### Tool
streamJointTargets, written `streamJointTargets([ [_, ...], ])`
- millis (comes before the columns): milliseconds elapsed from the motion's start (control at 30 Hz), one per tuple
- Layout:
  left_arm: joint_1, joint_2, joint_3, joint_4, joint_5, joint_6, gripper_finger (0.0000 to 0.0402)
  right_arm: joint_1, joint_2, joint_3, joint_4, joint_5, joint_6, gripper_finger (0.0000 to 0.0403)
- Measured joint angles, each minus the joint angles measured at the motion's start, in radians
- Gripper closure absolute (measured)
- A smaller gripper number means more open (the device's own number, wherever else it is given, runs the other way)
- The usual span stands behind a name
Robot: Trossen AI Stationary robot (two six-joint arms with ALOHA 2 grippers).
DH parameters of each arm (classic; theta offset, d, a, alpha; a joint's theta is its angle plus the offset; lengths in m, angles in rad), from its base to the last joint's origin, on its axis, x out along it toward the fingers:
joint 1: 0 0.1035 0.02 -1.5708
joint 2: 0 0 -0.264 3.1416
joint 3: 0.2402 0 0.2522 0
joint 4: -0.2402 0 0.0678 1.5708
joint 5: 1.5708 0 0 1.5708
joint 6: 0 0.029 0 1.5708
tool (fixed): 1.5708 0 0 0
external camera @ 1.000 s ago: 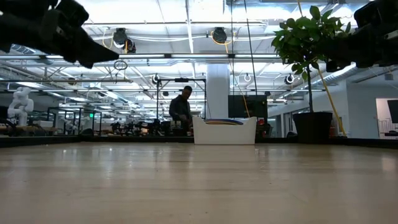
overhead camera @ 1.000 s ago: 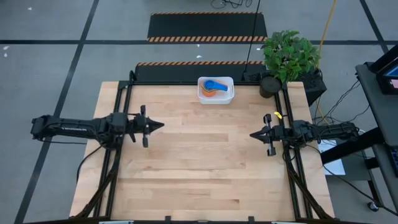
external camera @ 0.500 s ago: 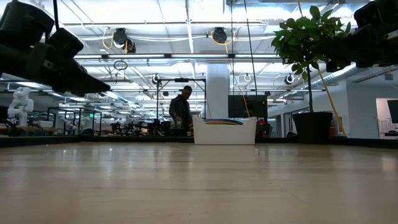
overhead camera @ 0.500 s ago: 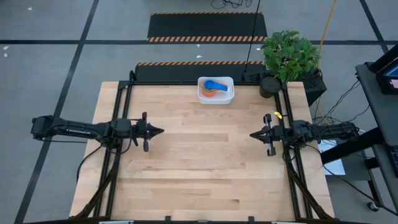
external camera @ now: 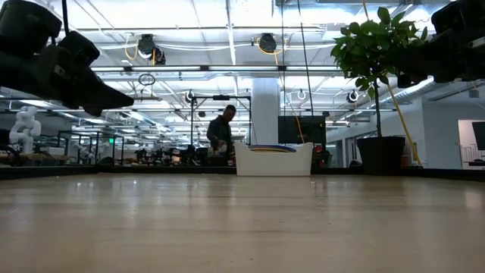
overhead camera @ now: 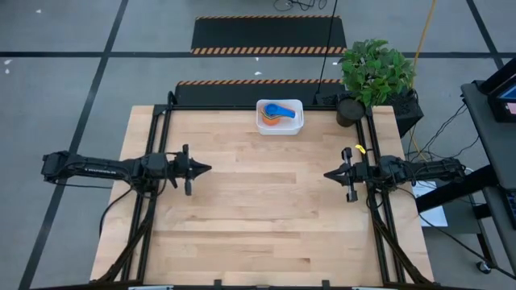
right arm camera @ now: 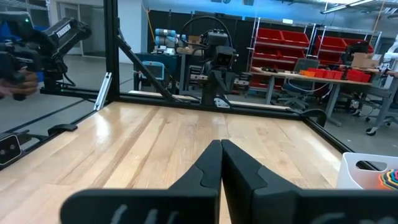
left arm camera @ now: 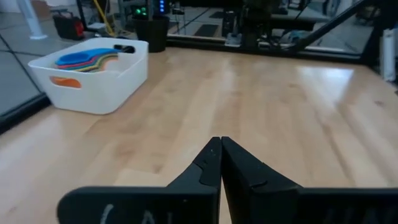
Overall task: Nest measuring cups in basket
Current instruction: Return to Home Position
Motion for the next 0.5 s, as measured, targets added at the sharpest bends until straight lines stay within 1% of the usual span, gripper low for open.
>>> streamJointTargets([
  [100, -0.020, -0.030, 0.000, -0.015, 0.006, -0.017, 0.0389, 0.000, 0.000, 0.000, 0.000, 0.000, 0.000, 0.0403],
  [200, -0.030, -0.067, 0.000, -0.005, 0.006, 0.015, 0.0397, 0.000, 0.000, 0.000, 0.000, 0.000, 0.000, 0.0403],
  [267, -0.022, -0.106, 0.000, 0.016, -0.020, 0.069, 0.0397, 0.000, 0.000, 0.000, 0.000, 0.000, 0.000, 0.0403],
  [333, -0.005, -0.144, 0.000, 0.032, -0.064, 0.085, 0.0391, 0.000, 0.000, 0.000, 0.000, 0.000, 0.000, 0.0403],
  [400, 0.010, -0.179, 0.000, 0.039, -0.064, 0.099, 0.0385, 0.000, 0.000, 0.000, 0.000, 0.000, 0.000, 0.0403],
  [500, 0.026, -0.226, 0.000, 0.025, -0.042, 0.113, 0.0387, 0.000, 0.000, 0.000, 0.000, 0.000, 0.000, 0.0403],
])
